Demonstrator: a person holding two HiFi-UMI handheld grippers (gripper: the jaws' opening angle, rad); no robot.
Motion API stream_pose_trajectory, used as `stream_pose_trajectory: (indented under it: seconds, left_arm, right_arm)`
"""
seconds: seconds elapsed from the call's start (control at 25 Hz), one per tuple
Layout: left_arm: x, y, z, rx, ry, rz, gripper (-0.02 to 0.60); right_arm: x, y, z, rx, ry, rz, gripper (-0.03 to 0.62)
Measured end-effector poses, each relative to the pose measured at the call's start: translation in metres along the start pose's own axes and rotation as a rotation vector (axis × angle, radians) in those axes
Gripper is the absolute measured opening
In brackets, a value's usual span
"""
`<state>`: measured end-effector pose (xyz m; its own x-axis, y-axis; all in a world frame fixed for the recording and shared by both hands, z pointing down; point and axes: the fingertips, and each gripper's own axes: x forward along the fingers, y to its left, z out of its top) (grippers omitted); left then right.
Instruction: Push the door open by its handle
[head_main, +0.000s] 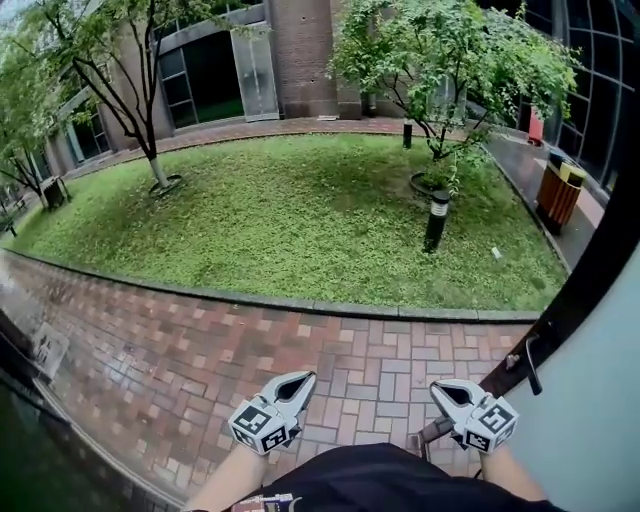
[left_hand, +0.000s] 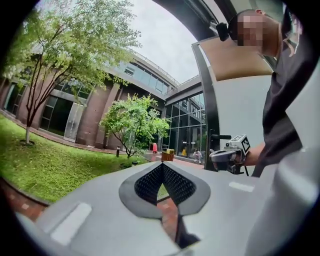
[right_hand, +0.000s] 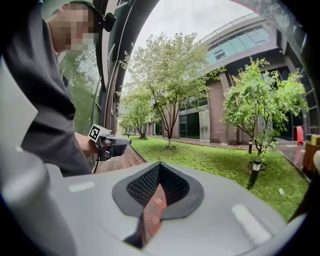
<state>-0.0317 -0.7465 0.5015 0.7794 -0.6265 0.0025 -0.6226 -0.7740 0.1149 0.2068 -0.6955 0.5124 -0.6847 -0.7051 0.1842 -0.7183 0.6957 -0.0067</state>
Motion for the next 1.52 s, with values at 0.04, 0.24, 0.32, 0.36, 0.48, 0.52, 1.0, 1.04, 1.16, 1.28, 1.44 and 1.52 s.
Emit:
stream_pose_trajectory:
  seconds: [0.04, 0.24, 0.32, 0.36, 0.48, 0.52, 1.0, 1.04, 1.16, 1.28, 1.44, 1.52]
  left_arm:
    - [-0.006, -0.015, 0.000, 0.001, -0.002, 0.012, 0.006]
    - [-0.047, -0.102, -0.019, -0.011, 0.006, 0.077, 0.006]
    - [-0.064, -0.132, -0.032, -0.018, 0.042, 0.103, 0.006]
    - [-0.073, -0.146, -0.035, -0.016, 0.063, 0.114, 0.006]
    - [-0.101, -0.174, -0.033, -0.001, 0.092, 0.153, 0.006]
    - [-0.110, -0.182, -0.031, -0.001, 0.091, 0.171, 0.006]
    - [-0.204, -0.259, -0.009, 0.034, 0.013, 0.206, 0.006]
    - [-0.212, -0.269, -0.010, 0.037, 0.012, 0.195, 0.006]
    - [-0.245, -0.309, -0.017, 0.052, 0.018, 0.149, 0.006]
    - [-0.290, -0.351, -0.026, 0.072, 0.048, 0.103, 0.006]
    - [-0.353, -0.399, -0.034, 0.096, 0.059, 0.052, 0.006]
    - [-0.379, -0.425, -0.032, 0.087, 0.063, 0.001, 0.006]
  right_arm:
    - [-0.008, 0.008, -0.002, -0.004, -0.002, 0.016, 0.000]
    - [-0.040, 0.049, -0.031, -0.026, 0.013, 0.129, 0.000]
    - [-0.043, 0.057, -0.040, 0.008, 0.018, 0.150, 0.000]
    - [-0.043, 0.064, -0.042, 0.022, 0.019, 0.163, 0.000]
    - [-0.042, 0.085, -0.042, 0.027, 0.019, 0.209, 0.000]
    - [-0.042, 0.090, -0.040, 0.026, 0.016, 0.223, 0.000]
    - [-0.075, 0.183, -0.030, -0.033, 0.030, 0.301, 0.000]
    - [-0.080, 0.194, -0.029, -0.040, 0.031, 0.301, 0.000]
    - [-0.102, 0.231, -0.035, -0.046, 0.029, 0.287, 0.000]
    - [-0.124, 0.282, -0.043, -0.043, 0.019, 0.273, 0.000]
    - [-0.160, 0.361, -0.048, -0.049, 0.039, 0.272, 0.000]
    - [-0.193, 0.399, -0.049, -0.052, 0.059, 0.250, 0.000]
